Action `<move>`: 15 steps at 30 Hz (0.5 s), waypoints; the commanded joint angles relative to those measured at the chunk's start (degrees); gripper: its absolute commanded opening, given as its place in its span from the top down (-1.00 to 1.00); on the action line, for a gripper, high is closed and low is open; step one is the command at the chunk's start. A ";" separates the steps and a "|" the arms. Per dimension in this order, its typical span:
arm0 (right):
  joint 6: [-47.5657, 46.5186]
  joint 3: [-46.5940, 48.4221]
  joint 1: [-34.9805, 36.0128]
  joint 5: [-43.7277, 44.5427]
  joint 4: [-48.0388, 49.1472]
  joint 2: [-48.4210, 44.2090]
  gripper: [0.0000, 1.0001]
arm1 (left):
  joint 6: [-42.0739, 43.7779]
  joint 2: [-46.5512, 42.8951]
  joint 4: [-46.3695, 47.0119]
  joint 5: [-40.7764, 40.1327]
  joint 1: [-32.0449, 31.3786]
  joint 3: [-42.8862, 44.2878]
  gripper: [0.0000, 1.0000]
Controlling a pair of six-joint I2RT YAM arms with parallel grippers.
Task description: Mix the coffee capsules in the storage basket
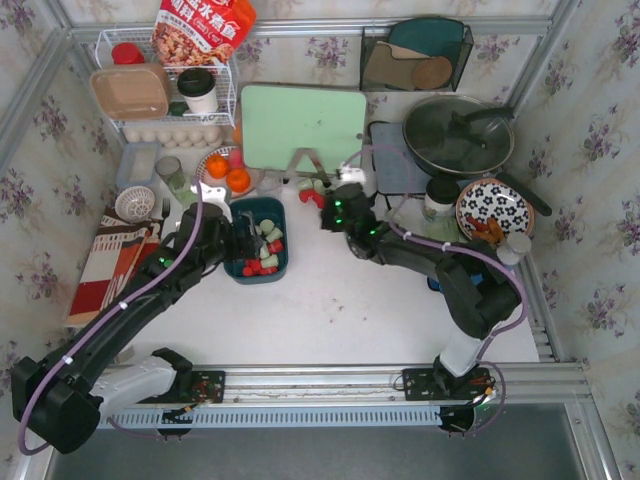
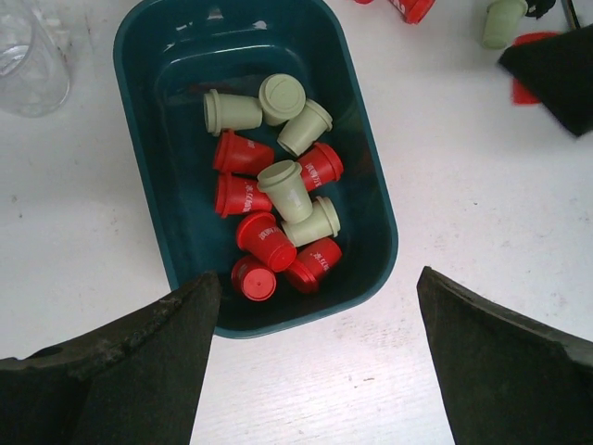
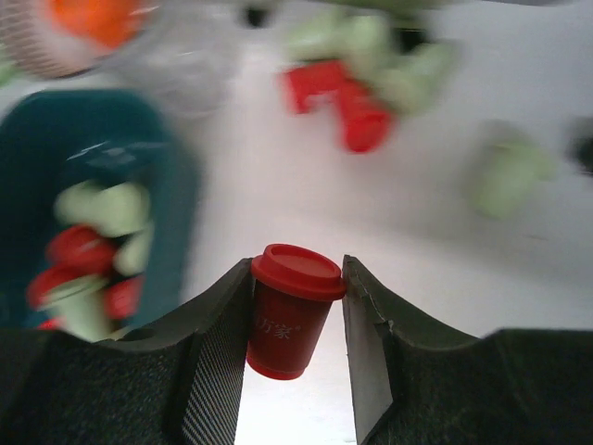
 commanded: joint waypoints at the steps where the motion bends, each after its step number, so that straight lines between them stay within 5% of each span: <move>1: -1.12 3.64 8.14 -3.19 1.37 -0.69 0.37 | 0.76 -1.11 0.67 -1.25 0.05 -0.53 -0.79; 8: -1.30 11.38 17.47 -3.44 0.42 4.65 0.33 | 1.34 -5.93 -1.14 -3.65 0.05 -2.72 -0.79; 15: 0.61 15.21 18.74 -5.80 -1.96 11.67 0.23 | 1.49 -10.99 -1.77 -5.65 0.05 -5.57 -0.79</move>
